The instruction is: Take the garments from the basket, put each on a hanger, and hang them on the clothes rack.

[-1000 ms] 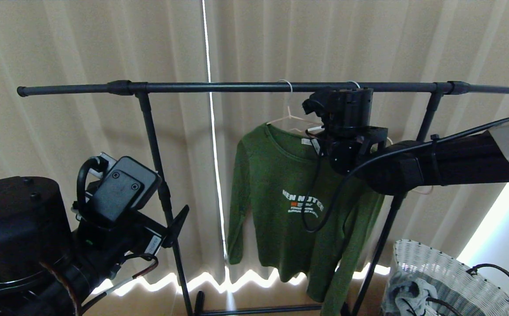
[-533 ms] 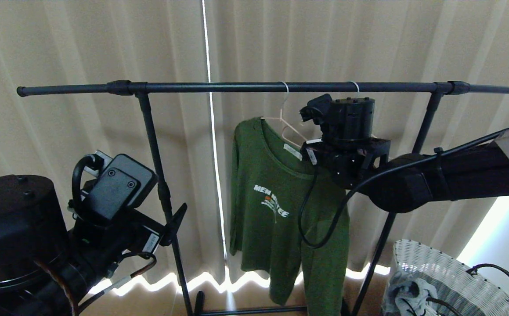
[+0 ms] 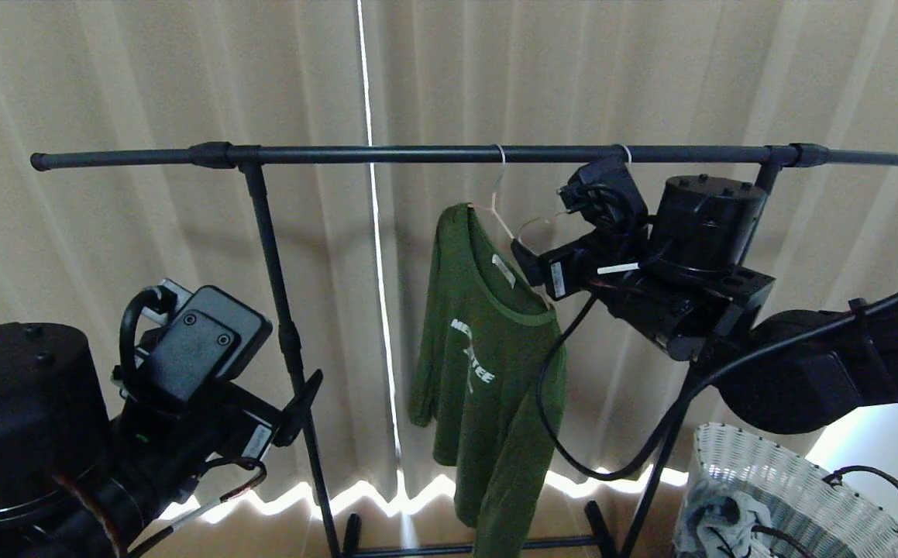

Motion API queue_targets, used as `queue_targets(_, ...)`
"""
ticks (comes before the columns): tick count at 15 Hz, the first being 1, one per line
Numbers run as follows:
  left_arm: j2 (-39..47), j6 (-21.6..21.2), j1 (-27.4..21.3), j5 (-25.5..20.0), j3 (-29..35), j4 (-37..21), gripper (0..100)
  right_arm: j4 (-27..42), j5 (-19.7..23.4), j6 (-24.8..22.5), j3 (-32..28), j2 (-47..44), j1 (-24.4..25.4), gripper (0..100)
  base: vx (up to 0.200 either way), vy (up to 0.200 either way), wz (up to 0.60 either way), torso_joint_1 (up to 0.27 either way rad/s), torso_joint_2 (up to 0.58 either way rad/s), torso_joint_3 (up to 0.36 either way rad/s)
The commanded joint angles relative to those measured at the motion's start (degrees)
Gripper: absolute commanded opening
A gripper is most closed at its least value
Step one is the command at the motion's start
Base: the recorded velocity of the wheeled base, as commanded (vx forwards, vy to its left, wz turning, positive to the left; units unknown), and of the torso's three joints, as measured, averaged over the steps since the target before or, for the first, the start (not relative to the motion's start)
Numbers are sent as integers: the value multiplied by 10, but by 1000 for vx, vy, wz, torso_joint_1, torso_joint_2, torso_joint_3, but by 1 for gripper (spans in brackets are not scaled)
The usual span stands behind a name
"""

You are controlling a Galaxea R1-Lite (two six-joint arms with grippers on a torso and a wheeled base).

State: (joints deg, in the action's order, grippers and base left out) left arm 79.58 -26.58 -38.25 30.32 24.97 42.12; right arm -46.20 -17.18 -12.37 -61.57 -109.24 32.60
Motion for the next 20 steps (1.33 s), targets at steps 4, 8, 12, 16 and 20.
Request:
queue_targets(4,-50,21,-1,0,-63,-1,100,-18,3,35,98,113,-23,100,0,0,0,0,0,0)
queue_targets(8,-114,69,-2,-47,-116,-70,100,-14,4,35,185,209,-64,100,0,0,0,0,0,0)
queue_targets(12,-143,130,56,-69,-69,-168,100,-6,4,34,238,261,-112,100,0,0,0,0,0,0)
queue_targets(16,-138,129,164,-70,-40,-172,100,35,3,33,247,293,-157,100,0,0,0,0,0,0)
queue_targets(20,-112,137,217,-70,-34,-169,100,102,-2,31,262,343,-188,100,0,0,0,0,0,0)
